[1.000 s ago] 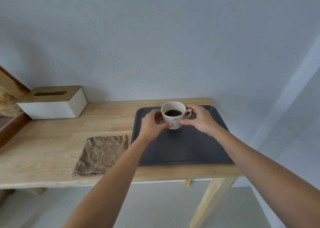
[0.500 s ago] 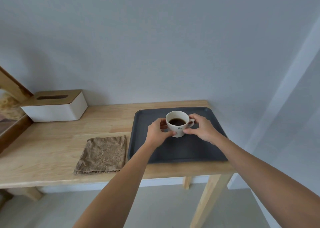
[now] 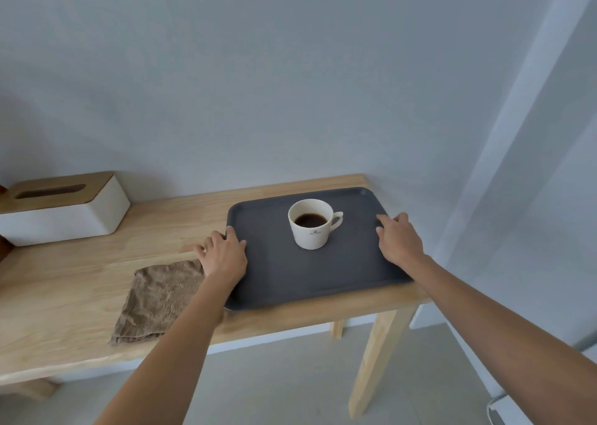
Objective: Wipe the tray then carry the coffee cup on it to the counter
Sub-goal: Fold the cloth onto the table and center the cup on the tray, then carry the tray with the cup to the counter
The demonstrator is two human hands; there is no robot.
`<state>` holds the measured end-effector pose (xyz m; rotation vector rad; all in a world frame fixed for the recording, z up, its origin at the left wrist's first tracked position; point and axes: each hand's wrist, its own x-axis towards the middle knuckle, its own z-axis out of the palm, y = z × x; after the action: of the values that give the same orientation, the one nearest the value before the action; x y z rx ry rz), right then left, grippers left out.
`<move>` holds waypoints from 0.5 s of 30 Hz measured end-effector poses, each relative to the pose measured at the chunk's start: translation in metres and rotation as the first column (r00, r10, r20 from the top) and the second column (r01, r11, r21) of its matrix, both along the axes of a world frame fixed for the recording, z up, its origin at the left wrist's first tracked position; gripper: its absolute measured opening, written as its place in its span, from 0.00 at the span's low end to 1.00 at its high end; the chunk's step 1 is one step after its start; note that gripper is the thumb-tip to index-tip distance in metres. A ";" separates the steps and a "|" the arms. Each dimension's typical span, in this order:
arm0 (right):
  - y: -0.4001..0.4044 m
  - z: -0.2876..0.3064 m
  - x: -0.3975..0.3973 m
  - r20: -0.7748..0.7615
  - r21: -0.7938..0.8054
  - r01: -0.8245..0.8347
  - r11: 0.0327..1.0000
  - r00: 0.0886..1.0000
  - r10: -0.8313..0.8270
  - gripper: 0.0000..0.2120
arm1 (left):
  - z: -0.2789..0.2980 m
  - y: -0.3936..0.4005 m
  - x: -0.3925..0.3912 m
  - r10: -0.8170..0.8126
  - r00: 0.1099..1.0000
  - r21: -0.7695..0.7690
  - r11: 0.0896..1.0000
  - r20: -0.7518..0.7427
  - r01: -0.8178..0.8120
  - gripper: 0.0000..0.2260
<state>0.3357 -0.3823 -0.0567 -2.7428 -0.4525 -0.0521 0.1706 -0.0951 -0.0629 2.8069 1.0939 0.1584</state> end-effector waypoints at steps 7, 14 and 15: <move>-0.010 0.003 0.003 0.005 -0.072 0.035 0.997 0.999 -0.035 0.26 | -0.009 0.009 0.003 -0.049 0.999 0.088 0.995 0.012 0.048 0.13; -0.056 0.006 -0.008 -0.038 0.034 0.118 0.992 0.992 -0.117 0.24 | 0.015 -0.017 0.027 -0.186 0.966 -0.081 0.976 0.182 0.203 0.11; -0.067 0.008 -0.010 -0.036 0.047 0.139 0.989 0.990 -0.137 0.24 | 0.020 -0.024 0.033 -0.211 0.955 -0.107 0.966 0.210 0.237 0.11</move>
<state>0.3258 -0.4492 -0.0489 -2.7184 -0.2482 -0.0525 0.2039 -0.1193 -0.0431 2.7018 0.7096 0.3209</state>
